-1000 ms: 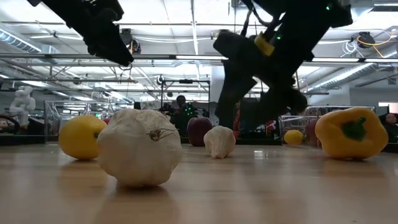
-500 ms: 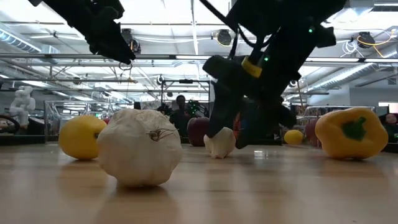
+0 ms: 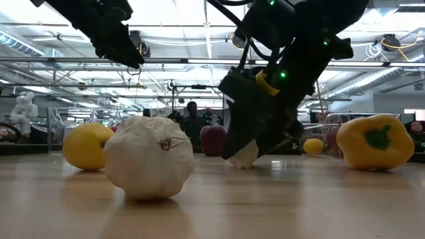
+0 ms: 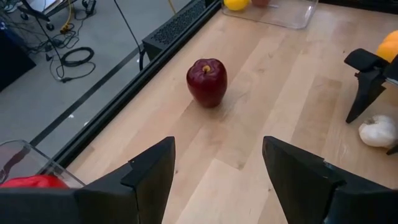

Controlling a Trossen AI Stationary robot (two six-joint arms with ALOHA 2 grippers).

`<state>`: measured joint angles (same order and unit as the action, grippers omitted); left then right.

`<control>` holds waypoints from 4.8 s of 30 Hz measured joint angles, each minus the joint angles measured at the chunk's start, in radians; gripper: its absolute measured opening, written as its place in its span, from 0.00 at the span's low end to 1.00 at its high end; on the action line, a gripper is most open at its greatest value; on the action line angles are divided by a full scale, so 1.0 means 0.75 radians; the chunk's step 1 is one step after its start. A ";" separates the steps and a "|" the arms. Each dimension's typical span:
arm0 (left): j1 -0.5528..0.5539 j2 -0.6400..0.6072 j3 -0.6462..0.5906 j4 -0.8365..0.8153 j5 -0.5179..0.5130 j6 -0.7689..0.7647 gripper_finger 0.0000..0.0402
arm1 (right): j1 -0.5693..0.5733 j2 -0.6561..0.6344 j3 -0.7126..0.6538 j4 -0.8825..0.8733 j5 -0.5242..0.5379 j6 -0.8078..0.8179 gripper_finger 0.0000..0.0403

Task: Sort produce into baskets
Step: Put the top white garlic into the left transparent bin, then put the top lemon into the right transparent bin

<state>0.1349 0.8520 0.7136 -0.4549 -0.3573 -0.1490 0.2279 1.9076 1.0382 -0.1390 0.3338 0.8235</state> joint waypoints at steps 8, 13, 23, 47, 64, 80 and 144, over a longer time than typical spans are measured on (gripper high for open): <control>0.000 0.000 0.000 -0.004 0.000 0.000 0.62 | -0.001 -0.001 0.000 -0.036 -0.001 -0.004 0.65; 0.000 0.000 0.000 -0.004 0.000 0.000 0.62 | -0.001 -0.001 0.000 -0.038 -0.004 -0.042 0.56; 0.000 0.000 0.000 -0.004 0.001 0.000 0.62 | -0.006 -0.003 0.009 -0.046 -0.041 -0.050 0.50; -0.001 -0.329 0.047 -0.240 -0.014 -0.108 0.62 | -0.222 -0.003 0.755 0.046 0.259 -1.105 0.52; -0.018 -0.620 0.030 -0.242 -0.089 -0.035 0.62 | -0.541 0.212 0.791 1.011 -0.064 -1.092 0.52; -0.018 -0.622 0.028 -0.242 -0.095 -0.035 0.62 | -0.566 0.872 1.507 0.728 -0.070 -1.044 0.52; -0.185 -0.147 0.001 0.113 0.171 0.070 0.62 | 0.203 0.288 1.510 -1.632 0.153 -0.840 0.68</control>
<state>-0.0042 0.7416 0.7143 -0.3701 -0.2291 -0.0963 0.3800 2.1237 2.1706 -1.3633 0.4486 0.1932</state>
